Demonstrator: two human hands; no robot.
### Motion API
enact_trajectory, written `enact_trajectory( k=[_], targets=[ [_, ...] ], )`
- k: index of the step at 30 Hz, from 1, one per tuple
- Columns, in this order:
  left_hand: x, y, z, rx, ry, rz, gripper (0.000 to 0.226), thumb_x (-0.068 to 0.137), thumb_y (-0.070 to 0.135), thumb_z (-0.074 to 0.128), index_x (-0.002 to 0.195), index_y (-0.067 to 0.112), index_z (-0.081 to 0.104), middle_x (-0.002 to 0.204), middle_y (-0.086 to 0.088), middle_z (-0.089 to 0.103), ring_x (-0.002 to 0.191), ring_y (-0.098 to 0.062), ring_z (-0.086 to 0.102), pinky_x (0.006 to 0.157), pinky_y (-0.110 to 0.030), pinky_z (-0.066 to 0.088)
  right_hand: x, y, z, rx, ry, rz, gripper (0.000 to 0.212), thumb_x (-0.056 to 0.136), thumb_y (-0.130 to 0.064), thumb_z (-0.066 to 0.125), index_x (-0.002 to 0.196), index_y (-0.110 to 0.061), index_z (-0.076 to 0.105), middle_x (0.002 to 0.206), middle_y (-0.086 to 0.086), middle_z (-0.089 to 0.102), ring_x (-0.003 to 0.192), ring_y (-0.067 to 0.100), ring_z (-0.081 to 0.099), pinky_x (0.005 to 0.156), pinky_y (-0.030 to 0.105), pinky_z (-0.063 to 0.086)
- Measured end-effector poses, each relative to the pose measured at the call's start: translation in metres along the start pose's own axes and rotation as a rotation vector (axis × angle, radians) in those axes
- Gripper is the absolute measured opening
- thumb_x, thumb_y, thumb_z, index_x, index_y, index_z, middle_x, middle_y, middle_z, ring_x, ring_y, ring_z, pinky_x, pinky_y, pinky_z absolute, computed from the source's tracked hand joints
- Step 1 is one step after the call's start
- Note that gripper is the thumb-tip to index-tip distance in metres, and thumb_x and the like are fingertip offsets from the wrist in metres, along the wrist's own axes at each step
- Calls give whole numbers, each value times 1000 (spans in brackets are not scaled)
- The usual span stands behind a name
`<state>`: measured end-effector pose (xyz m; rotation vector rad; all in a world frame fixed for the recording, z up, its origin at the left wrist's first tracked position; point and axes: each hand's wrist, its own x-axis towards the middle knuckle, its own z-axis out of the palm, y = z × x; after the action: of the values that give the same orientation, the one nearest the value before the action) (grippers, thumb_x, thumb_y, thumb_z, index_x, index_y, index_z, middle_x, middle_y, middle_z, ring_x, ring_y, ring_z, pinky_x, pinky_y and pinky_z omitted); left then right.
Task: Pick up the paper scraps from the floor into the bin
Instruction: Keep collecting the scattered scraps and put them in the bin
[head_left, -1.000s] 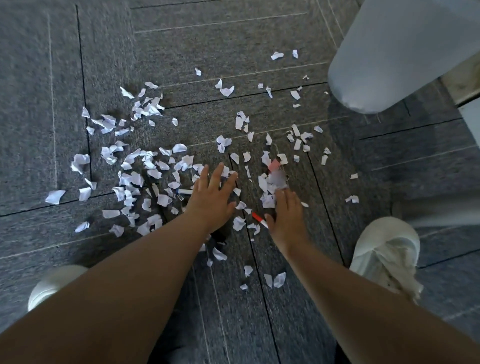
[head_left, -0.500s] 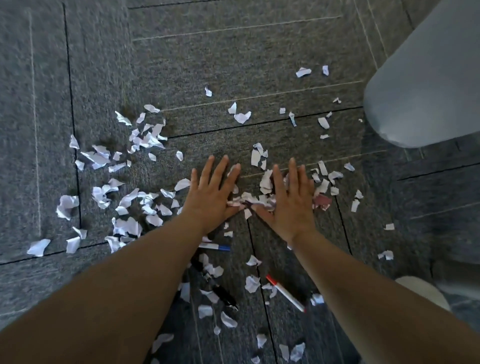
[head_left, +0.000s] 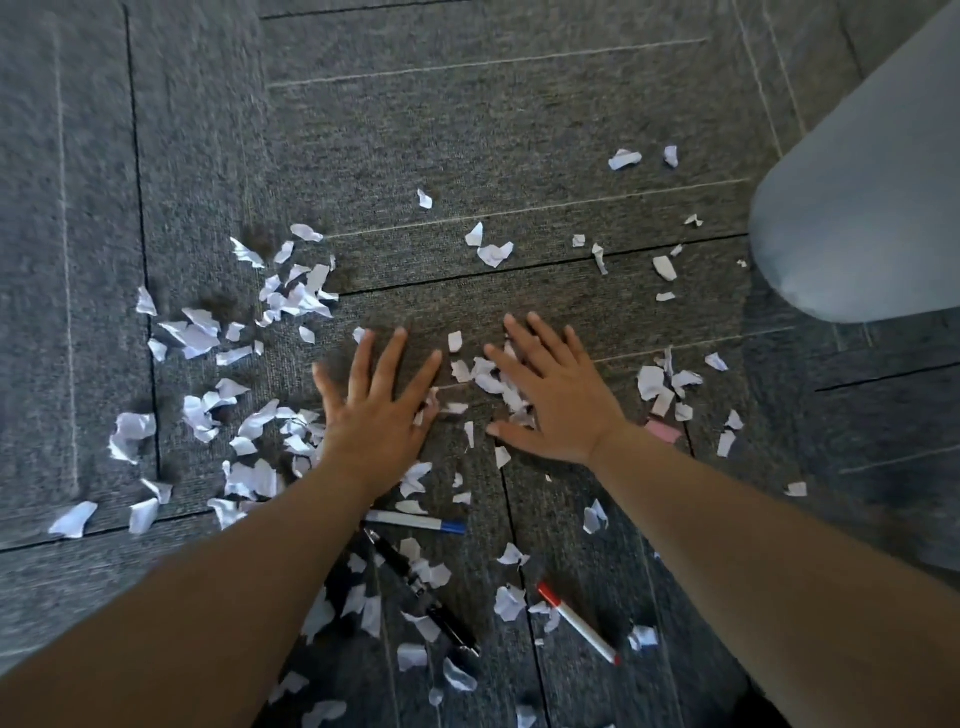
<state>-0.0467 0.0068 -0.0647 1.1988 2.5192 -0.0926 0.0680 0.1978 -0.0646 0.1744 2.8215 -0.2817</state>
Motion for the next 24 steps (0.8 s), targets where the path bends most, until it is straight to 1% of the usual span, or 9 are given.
enact_trajectory(
  k=[2, 4, 9, 12, 15, 17, 20, 22, 24],
  targets=[
    [-17, -10, 6, -11, -9, 46, 60, 89, 60, 2, 143, 36, 14, 155, -7, 12, 141, -32, 1, 100, -69, 4, -10, -11, 10, 45, 56, -26, 82, 81, -75, 19, 146, -25, 19, 155, 8, 13, 141, 26, 4, 110, 50, 4],
    [-29, -20, 11, -35, -45, 123, 65, 87, 66, 3, 142, 34, 15, 153, -9, 21, 139, -30, 4, 103, -65, 5, -19, -20, 18, 79, 83, -51, 82, 80, -72, 30, 145, -23, 19, 153, 10, 21, 140, 28, 14, 110, 51, 10],
    [-50, -39, 9, 34, 2, 176, 86, 77, 80, 9, 145, 28, 12, 151, -6, 14, 139, -34, 6, 100, -69, 6, -29, -34, 27, 67, 143, -70, 87, 76, -72, 33, 145, -21, 17, 151, 13, 26, 137, 28, 15, 108, 52, 14],
    [-57, -51, 10, 64, -32, 59, 93, 71, 85, 9, 144, 28, 12, 153, -6, 11, 139, -36, 4, 96, -71, 5, -24, -37, 26, 64, 147, -26, 94, 73, -77, 32, 146, -22, 9, 152, 13, 19, 138, 29, 11, 113, 48, 10],
    [-59, -58, 15, 38, -40, -69, 96, 65, 88, -3, 144, 33, -6, 154, -3, -5, 140, -31, -12, 102, -64, -4, -7, -39, 20, 47, 115, -11, 100, 68, -82, 29, 146, -27, -1, 154, 10, 4, 141, 30, 4, 113, 49, 3],
    [-56, -57, 15, -25, -40, -129, 95, 67, 85, -3, 145, 31, -1, 156, -3, 0, 140, -29, -10, 105, -60, -5, 9, -43, 10, 32, 97, -19, 100, 67, -83, 27, 146, -28, 0, 154, 10, 3, 141, 33, 5, 110, 51, 4],
    [-53, -52, 11, -115, 25, -84, 68, 78, 66, 27, 133, 27, 37, 139, -9, 33, 121, -38, 35, 94, -64, 35, 31, -54, -1, 28, -8, -57, 91, 75, -77, 32, 147, -25, 10, 156, 10, 4, 142, 32, 4, 113, 50, 6],
    [-54, -51, 13, -85, 149, -26, 47, 79, 54, 35, 116, 26, 46, 119, -7, 38, 95, -39, 53, 76, -55, 49, 31, -67, 0, 60, 51, -91, 74, 82, -64, 41, 139, -17, 39, 149, 14, 30, 136, 34, 28, 108, 50, 25],
    [-55, -51, 17, -84, 242, 21, 35, 81, 48, 37, 104, 25, 48, 106, -6, 39, 85, -31, 51, 69, -45, 52, 24, -74, 9, 92, 206, -104, 50, 82, -48, 53, 118, -12, 59, 130, 17, 54, 116, 37, 51, 93, 49, 44]
  ],
)
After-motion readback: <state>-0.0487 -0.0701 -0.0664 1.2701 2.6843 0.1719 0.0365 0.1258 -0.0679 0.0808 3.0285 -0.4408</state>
